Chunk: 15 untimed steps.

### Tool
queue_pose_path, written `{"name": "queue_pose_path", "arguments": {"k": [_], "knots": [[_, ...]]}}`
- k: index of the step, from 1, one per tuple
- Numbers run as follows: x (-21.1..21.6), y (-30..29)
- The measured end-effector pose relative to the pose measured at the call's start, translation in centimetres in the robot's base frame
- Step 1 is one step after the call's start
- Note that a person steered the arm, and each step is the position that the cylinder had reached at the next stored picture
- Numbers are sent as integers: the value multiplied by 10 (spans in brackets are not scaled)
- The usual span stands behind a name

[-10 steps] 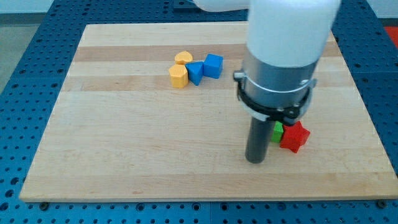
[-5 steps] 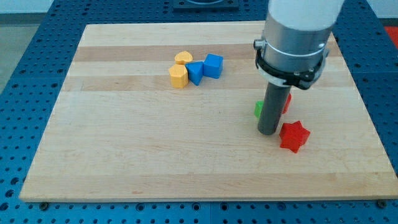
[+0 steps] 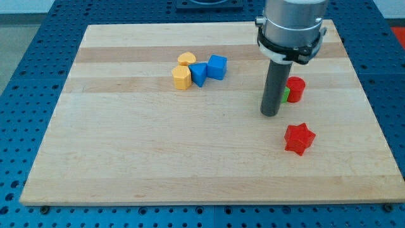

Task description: Place the green star into the green circle

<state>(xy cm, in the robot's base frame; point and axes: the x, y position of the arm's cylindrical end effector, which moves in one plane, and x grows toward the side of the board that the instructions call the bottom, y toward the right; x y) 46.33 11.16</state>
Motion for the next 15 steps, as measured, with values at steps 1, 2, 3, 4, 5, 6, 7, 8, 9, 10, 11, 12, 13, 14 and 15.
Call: {"name": "queue_pose_path", "arguments": {"k": [1, 2, 3, 4, 5, 6, 7, 8, 9, 10, 11, 12, 13, 14, 15], "knots": [[3, 18], [-10, 22], [-30, 11], [-41, -7], [-41, -27], [-44, -33], [-56, -25], [-75, -7], [-97, 13], [-118, 28], [-130, 24], [-138, 12], [-149, 11], [-156, 21], [-172, 28]]}}
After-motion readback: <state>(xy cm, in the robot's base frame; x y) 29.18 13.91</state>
